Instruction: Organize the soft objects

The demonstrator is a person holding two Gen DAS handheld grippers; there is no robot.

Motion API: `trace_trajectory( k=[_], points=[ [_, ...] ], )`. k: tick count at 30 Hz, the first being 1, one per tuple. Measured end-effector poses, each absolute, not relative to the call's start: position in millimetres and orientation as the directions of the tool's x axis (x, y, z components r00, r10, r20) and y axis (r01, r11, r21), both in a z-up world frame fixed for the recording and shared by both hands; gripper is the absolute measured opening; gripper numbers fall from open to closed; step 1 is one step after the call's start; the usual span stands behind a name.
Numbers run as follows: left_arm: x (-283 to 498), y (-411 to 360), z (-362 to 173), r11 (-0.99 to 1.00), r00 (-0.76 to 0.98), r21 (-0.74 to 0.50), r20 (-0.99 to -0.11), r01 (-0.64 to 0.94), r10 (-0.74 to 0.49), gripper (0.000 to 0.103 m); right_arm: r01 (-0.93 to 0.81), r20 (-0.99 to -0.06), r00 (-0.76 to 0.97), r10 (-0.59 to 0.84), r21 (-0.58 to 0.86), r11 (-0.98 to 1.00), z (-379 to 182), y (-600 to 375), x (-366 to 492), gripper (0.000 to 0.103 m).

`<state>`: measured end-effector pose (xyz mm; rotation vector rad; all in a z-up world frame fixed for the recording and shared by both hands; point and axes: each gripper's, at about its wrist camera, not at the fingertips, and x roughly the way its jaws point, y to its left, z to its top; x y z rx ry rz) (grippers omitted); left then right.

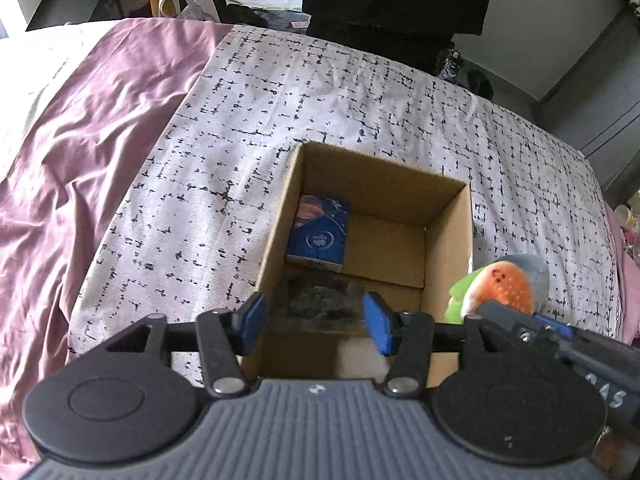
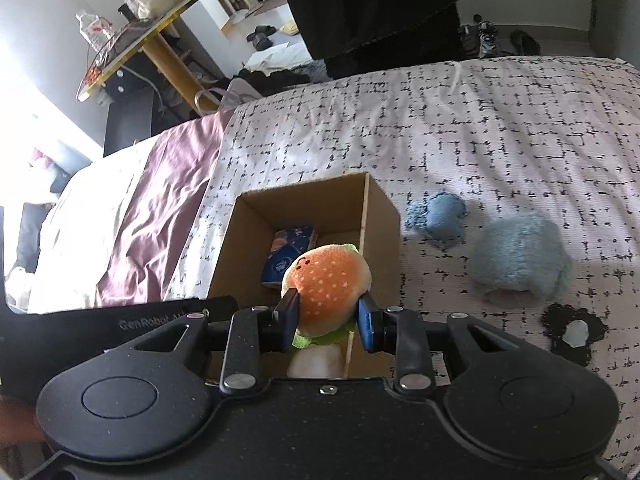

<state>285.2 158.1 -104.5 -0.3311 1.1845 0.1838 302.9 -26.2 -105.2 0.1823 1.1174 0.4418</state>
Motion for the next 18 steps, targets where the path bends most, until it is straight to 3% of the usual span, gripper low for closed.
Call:
trace_trajectory(
  k=[5,8,11,18],
  points=[
    [284,164,-98,0.931,0.372,-0.169,-0.927,-0.323,-0.039,0.074,-0.253,-0.831,0.342,0.438,0.368,0.895,-109,-20,306,0.033],
    [281,167,-93,0.926,0.375,-0.169,-0.926,-0.337,-0.032,0.077,-0.257,-0.832,0.334,0.443,0.372,0.892,-108,-19,307,0.042],
    [277,170,-89,0.921,0.372,-0.163,-0.928,-0.355,-0.021,0.079,-0.244,-0.832,0.346,0.434,0.367,0.897,-105,-23,306,0.06],
    [267,166,-76,0.918,0.393,-0.148,-0.919,-0.369,0.01,0.091,-0.233,-0.816,0.374,0.442,0.378,0.896,-93,-48,300,0.072]
  ],
)
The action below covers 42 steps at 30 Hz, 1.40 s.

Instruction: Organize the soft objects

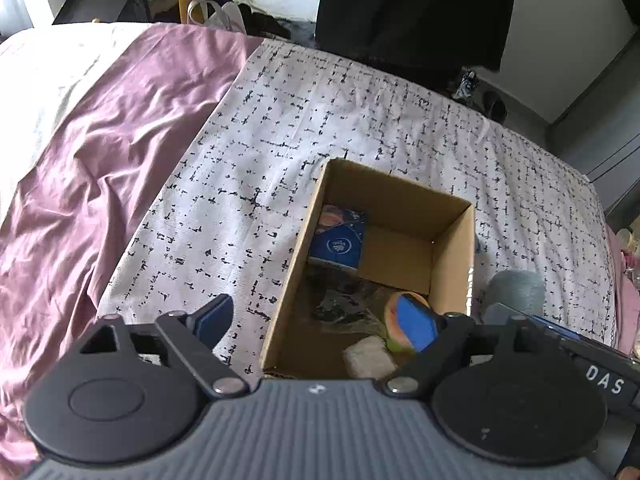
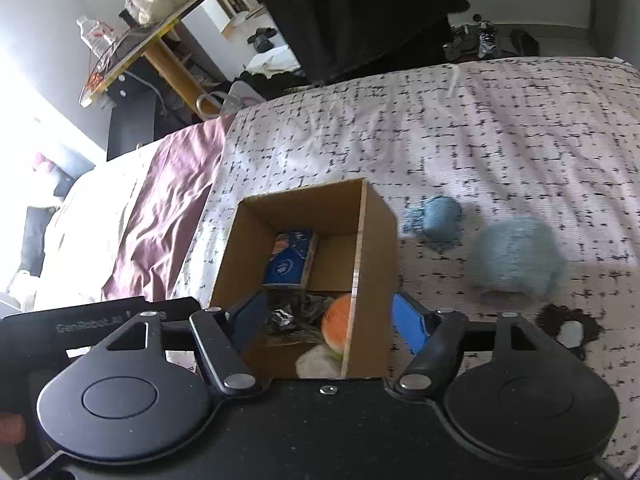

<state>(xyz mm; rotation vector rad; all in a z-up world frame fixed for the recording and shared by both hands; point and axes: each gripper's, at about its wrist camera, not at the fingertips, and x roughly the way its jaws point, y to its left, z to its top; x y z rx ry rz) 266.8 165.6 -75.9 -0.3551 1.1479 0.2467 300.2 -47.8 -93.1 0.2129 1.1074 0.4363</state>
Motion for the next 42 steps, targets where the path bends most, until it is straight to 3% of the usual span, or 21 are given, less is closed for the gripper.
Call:
trace_trajectory(
  k=[4,8,15,37,42],
  points=[
    [261,152,-67,0.93,0.427,-0.125,-0.904,-0.345,0.036,0.103,-0.226,-0.809,0.39,0.44,0.379,0.898,-89,-71,293,0.076],
    [255,138,-62,0.935,0.46,-0.135,-0.887,-0.327,0.033,0.103,-0.212,-0.801,0.405,0.441,0.387,0.897,-88,-95,285,0.079],
    [247,109,-53,0.941,0.495,-0.145,-0.868,-0.307,0.028,0.103,-0.179,-0.781,0.448,0.435,0.398,0.9,-88,-137,275,0.095],
    [244,24,-54,0.954,0.506,-0.142,-0.862,-0.263,0.011,0.103,-0.137,-0.779,0.45,0.437,0.423,0.895,-109,-217,259,0.096],
    [248,5,-57,0.966,0.51,-0.096,-0.859,-0.24,0.041,0.102,-0.131,-0.776,0.453,0.439,0.429,0.894,-115,-227,259,0.092]
  ],
)
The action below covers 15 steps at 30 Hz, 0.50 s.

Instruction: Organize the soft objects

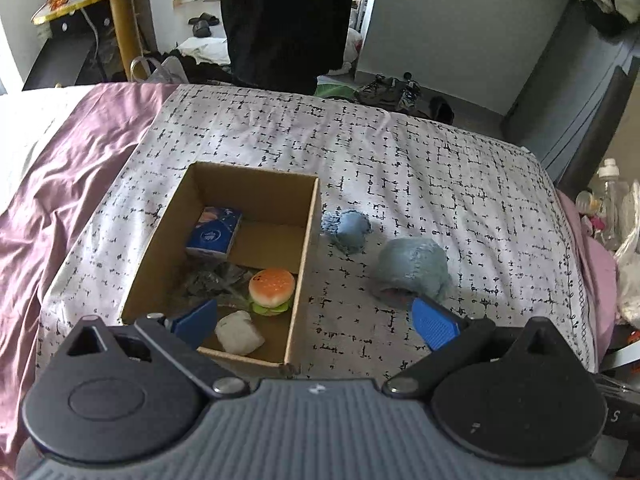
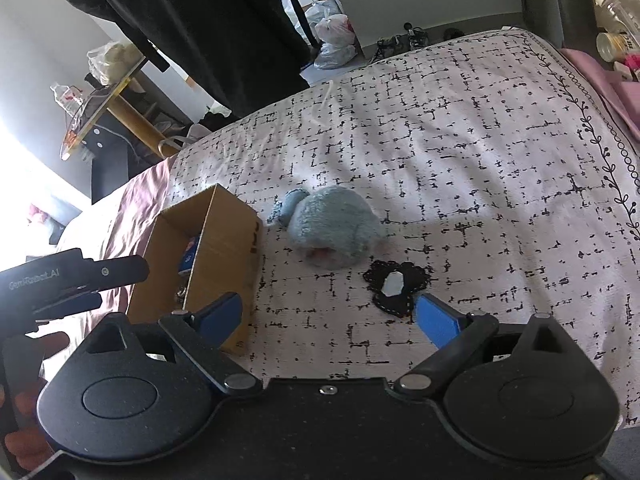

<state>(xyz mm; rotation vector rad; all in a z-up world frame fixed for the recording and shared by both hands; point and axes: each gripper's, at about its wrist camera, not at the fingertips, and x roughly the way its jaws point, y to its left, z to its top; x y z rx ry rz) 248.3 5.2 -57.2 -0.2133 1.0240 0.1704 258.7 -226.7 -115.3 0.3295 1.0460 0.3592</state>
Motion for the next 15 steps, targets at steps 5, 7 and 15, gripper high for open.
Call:
trace_trajectory(
  k=[5,7,15],
  points=[
    [255,-7,-66,0.975,0.504,-0.076,-0.863,-0.21,0.041,0.1,-0.123,-0.774,0.451,0.444,0.439,0.89,-123,-234,264,0.083],
    [257,-11,-69,0.978,0.508,-0.071,-0.86,-0.194,0.038,0.1,-0.118,-0.776,0.45,0.443,0.44,0.89,-127,-235,266,0.082],
    [275,-27,-86,0.99,0.494,-0.04,-0.869,-0.132,0.031,0.084,-0.108,-0.784,0.431,0.447,0.446,0.888,-143,-234,281,0.073]
  ],
)
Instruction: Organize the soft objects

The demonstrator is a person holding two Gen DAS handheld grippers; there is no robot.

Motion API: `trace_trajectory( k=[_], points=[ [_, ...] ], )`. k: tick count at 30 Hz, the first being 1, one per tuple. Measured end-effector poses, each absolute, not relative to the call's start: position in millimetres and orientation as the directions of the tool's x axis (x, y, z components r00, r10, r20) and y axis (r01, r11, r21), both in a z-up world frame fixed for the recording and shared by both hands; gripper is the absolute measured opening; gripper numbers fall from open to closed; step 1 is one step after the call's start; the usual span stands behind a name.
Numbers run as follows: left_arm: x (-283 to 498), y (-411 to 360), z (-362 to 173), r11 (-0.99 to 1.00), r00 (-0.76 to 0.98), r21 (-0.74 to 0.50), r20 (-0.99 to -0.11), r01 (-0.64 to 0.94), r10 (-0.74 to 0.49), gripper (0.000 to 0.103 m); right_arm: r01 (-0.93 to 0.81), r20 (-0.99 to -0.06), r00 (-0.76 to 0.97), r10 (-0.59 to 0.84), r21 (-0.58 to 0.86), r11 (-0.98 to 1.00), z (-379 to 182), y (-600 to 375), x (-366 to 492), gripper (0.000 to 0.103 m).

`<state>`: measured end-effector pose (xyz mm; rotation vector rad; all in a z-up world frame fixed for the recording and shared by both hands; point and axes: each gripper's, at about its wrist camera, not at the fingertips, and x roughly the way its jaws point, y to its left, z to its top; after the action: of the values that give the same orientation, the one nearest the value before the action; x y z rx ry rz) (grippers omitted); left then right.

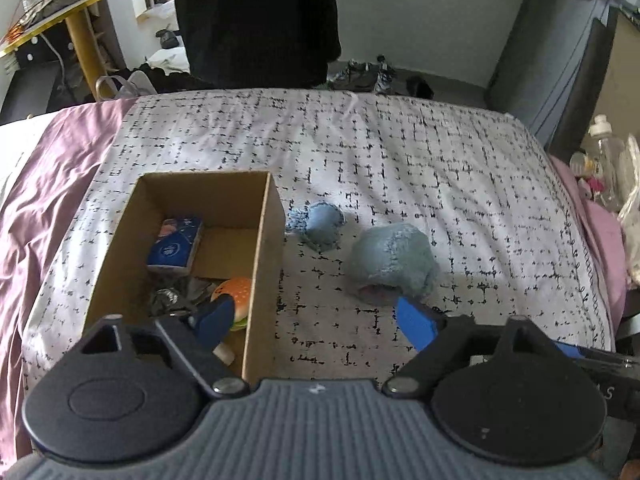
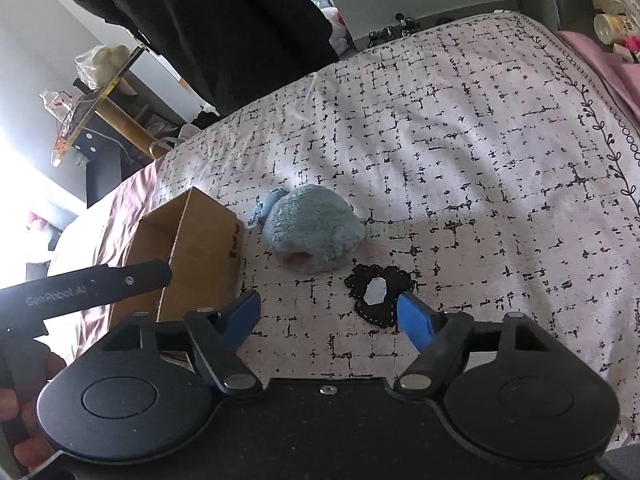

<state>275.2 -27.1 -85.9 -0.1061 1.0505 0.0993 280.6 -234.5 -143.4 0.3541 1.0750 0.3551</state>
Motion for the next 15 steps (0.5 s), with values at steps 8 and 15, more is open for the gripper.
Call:
trace_trajectory(
  k=[8,15],
  points=[
    [300,-36,-111,0.994,0.449,-0.044,-0.893,-0.095,0.004,0.059,-0.141,-0.794,0.382,0.472,0.455,0.879,-160,-223,305,0.053],
    [323,-43,-141,0.996,0.361,-0.063,-0.932,-0.068,-0.034,0.045,-0.164,-0.806,0.336,0.487,0.458,0.873,-176,-216,325,0.037]
  ],
)
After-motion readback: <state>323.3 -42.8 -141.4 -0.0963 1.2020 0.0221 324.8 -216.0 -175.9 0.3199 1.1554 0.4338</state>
